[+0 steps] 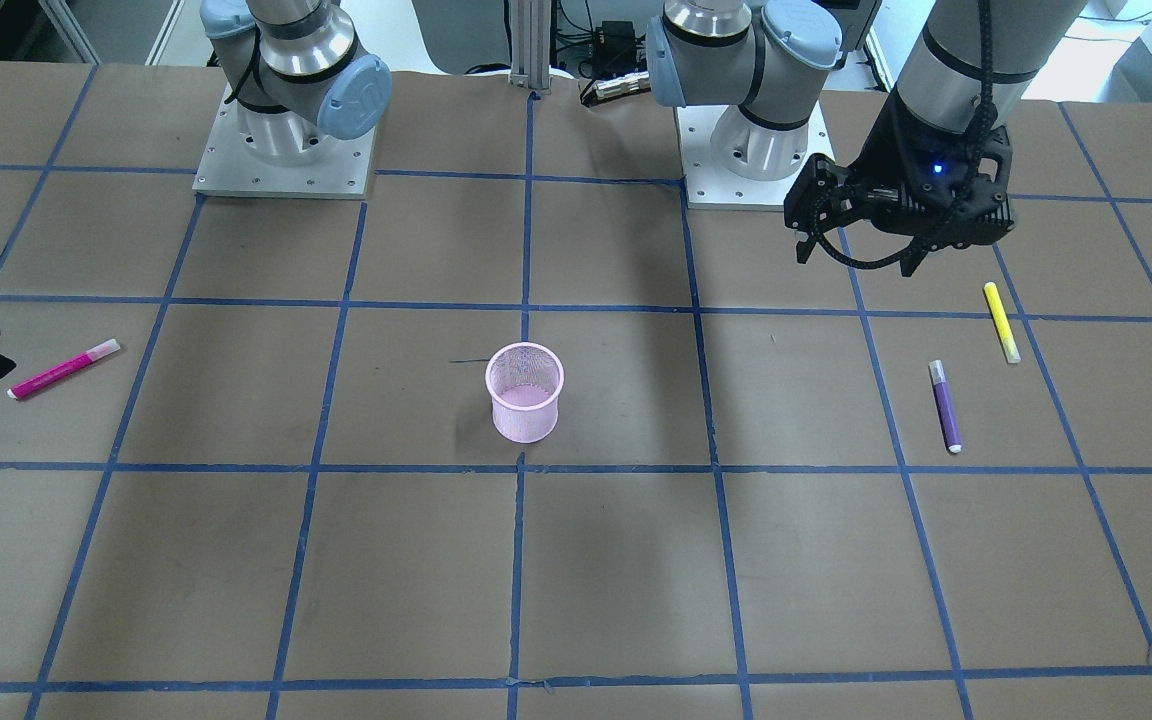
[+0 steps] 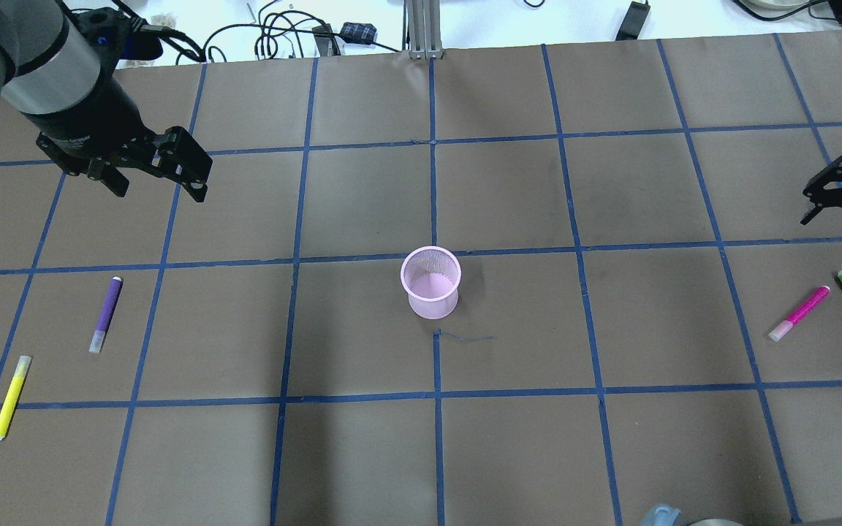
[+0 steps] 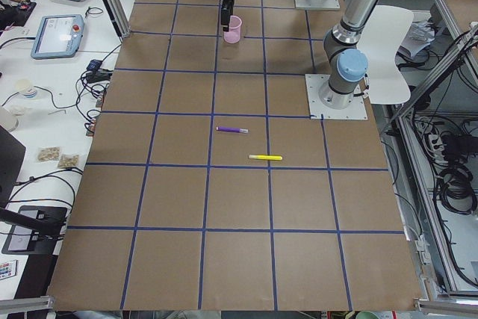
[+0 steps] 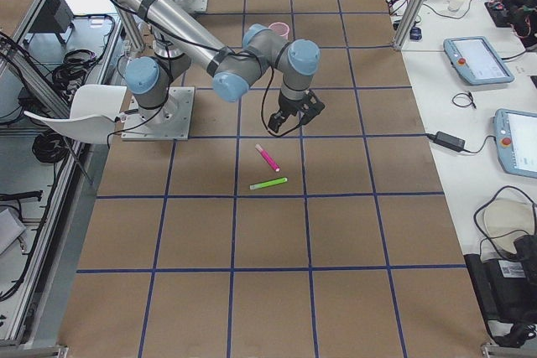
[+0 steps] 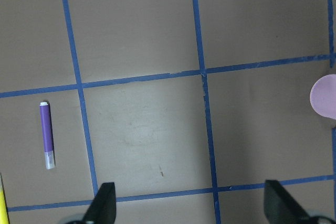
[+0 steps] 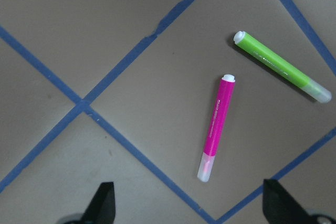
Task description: Insert purple and pink pens into pink cup
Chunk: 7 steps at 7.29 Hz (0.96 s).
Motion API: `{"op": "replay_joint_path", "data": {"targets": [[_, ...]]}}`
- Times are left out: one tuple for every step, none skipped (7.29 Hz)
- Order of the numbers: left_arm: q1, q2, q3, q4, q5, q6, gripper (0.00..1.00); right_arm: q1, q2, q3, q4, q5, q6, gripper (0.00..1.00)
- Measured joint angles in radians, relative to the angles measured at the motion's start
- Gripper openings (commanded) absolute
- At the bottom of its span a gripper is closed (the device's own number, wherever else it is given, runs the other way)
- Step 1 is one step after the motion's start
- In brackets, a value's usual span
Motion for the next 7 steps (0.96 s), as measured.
{"op": "replay_joint_path", "data": {"targets": [[0.038, 0.002, -0.006, -0.001, 0.0, 0.076, 1.0, -0.015, 0.044, 0.001, -0.041, -0.004, -0.014, 1.0], [0.088, -0.001, -0.016, -0.001, -0.004, 0.175, 1.0, -0.022, 0.082, 0.002, -0.072, -0.009, -0.018, 1.0], [0.139, -0.009, -0.039, 0.0, -0.007, 0.272, 1.0, -0.025, 0.112, 0.002, -0.094, -0.013, -0.015, 1.0], [0.197, -0.017, -0.083, 0.014, -0.013, 0.343, 1.0, -0.025, 0.14, 0.002, -0.117, -0.019, -0.009, 0.91], [0.257, -0.029, -0.134, 0.049, -0.02, 0.374, 1.0, -0.026, 0.169, 0.003, -0.135, -0.026, 0.002, 0.9], [0.304, -0.046, -0.173, 0.087, -0.02, 0.383, 1.0, -0.026, 0.192, 0.006, -0.142, -0.029, 0.009, 0.9], [0.331, -0.069, -0.193, 0.11, -0.019, 0.371, 1.0, -0.026, 0.204, 0.014, -0.145, -0.031, 0.013, 0.9]]}}
